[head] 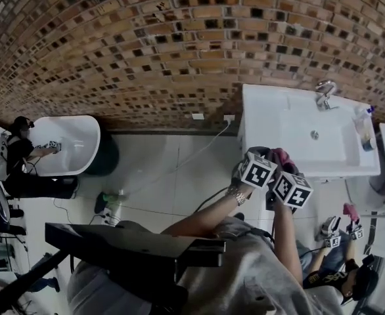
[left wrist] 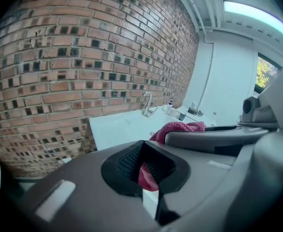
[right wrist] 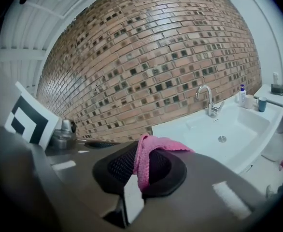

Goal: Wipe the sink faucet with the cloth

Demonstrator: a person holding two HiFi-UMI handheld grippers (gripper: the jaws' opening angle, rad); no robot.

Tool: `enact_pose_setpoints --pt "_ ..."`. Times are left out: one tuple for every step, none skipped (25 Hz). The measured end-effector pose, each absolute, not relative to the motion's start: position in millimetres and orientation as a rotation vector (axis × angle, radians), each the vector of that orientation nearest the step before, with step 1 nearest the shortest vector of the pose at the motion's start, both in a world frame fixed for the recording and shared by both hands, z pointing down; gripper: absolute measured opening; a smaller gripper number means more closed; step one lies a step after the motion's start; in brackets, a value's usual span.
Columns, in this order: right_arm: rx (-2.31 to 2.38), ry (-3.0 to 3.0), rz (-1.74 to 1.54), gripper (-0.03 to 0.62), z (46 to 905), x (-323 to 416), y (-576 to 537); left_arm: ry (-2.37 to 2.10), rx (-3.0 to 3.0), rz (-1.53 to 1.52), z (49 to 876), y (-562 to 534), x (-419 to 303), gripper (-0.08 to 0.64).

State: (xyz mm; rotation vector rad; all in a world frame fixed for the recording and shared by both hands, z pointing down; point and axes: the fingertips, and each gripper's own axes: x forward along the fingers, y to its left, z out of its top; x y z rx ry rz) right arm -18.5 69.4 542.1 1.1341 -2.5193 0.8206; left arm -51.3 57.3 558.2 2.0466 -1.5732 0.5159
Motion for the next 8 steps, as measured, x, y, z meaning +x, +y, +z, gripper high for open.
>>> enact_pose_setpoints --pt "1.13 -2.523 0.814 0.029 542 -19 70 -1.578 2.041 0.525 558 59 -52 0.018" --pt "1.124 -2.527 0.805 0.029 540 -20 71 -1.575 2.032 0.526 559 60 -52 0.017" --pt "1.118 -2.531 0.794 0.029 539 -20 71 -1.571 2.026 0.521 560 62 -51 0.018" --pt "1.114 -2.534 0.783 0.029 537 -19 71 -1.57 2.024 0.514 560 62 -49 0.018" --pt "1.112 -2.536 0.773 0.029 536 -17 70 -1.574 2.026 0.508 558 62 -47 0.018" --pt "1.11 -2.538 0.765 0.029 535 -16 70 -1.58 2.032 0.504 555 61 -46 0.018" --pt "1.11 -2.54 0.761 0.029 534 -14 69 -1.586 2.039 0.501 552 59 -45 0.018" --pt "1.109 -2.542 0.758 0.029 532 -13 68 -1.593 2.047 0.498 549 58 -44 0.018"
